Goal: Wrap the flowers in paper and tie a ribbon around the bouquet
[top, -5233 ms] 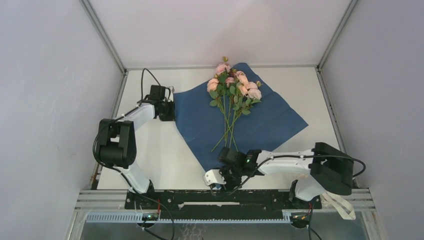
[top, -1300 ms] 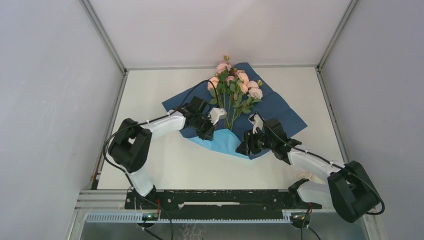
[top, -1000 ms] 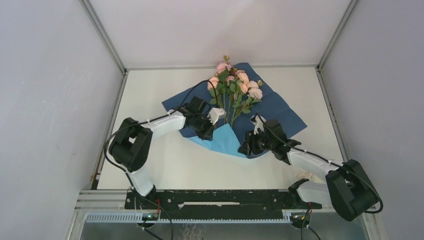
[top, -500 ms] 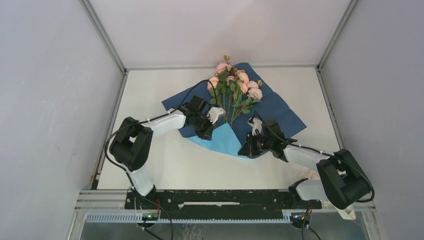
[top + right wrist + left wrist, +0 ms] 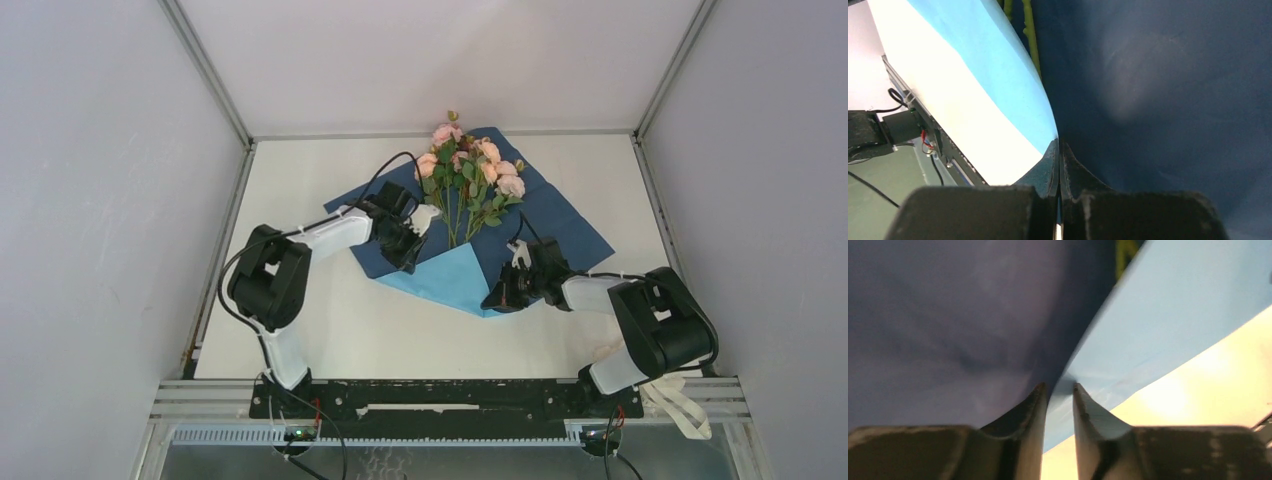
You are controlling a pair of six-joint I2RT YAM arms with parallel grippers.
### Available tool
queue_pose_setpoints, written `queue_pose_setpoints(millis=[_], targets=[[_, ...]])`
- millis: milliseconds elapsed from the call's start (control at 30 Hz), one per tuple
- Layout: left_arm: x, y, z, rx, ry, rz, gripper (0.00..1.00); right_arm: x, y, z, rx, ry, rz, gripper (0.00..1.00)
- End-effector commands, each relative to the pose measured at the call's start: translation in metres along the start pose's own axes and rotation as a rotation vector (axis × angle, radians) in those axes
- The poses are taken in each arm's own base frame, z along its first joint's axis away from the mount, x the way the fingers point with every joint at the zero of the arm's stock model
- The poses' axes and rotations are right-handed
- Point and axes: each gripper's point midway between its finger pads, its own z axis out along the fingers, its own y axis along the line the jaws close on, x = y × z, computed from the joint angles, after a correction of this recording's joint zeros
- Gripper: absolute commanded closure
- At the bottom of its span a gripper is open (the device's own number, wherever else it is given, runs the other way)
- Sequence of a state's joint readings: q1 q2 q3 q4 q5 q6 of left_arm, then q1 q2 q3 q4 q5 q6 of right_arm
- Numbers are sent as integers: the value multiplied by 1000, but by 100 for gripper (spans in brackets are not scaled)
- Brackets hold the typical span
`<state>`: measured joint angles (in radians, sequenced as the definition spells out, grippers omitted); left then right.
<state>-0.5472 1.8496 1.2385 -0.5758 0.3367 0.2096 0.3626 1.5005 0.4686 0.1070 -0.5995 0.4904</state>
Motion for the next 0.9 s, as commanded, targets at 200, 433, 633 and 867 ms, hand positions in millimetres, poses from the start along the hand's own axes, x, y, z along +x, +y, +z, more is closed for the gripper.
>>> queue_pose_setpoints(millis=[200,433,633,867], targets=[[-12,29,-80,-274,-38,69,49,-9,1,-3,38,0,64,100],[-4,-62,-74,41,1,195,72,-20,11,-3,15,1,53,100],[-19,-79,-19,90,16,192,81,-18,9,0,14,21,64,100],[4,-20,17,-63,122,9,88,-9,0,-1,53,52,76,100]])
